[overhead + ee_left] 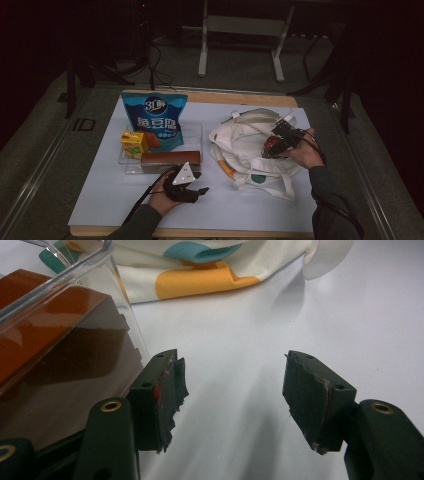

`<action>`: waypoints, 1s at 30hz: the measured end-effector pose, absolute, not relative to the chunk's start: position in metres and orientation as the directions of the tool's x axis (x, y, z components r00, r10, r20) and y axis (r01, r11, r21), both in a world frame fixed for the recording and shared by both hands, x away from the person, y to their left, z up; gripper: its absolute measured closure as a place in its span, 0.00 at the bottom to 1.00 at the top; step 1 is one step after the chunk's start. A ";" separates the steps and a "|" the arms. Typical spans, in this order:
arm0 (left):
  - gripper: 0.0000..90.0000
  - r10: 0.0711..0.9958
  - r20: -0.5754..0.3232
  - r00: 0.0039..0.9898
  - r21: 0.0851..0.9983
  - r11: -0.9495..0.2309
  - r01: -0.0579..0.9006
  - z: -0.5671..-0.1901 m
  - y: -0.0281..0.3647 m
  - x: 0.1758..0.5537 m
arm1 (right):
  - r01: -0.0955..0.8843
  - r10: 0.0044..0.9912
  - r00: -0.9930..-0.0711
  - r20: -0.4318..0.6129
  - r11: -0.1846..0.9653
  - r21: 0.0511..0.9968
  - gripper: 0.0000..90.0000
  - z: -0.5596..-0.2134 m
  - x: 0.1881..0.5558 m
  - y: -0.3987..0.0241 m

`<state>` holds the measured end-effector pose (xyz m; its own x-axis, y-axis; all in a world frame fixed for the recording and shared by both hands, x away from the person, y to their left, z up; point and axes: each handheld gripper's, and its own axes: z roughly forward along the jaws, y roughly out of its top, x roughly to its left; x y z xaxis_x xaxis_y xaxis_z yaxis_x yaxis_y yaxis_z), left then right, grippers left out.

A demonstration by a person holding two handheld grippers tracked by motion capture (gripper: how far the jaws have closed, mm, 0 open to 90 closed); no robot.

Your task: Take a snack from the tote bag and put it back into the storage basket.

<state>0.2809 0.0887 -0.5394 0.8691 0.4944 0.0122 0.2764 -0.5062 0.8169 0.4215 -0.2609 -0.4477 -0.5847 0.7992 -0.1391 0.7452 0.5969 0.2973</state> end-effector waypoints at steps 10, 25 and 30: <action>0.44 0.493 0.012 0.870 0.816 -0.507 0.277 -0.539 0.089 0.281 | 0.763 0.822 -0.557 -0.117 0.562 0.321 0.28 -0.450 0.427 -0.258; 0.44 0.492 0.010 0.870 0.815 -0.508 0.278 -0.539 0.088 0.281 | 0.718 0.771 -0.621 -0.142 0.632 0.291 0.24 -0.456 0.431 -0.261; 0.44 0.493 0.010 0.870 0.814 -0.509 0.279 -0.539 0.088 0.281 | 0.735 0.788 -0.603 -0.125 0.610 0.296 0.27 -0.455 0.433 -0.256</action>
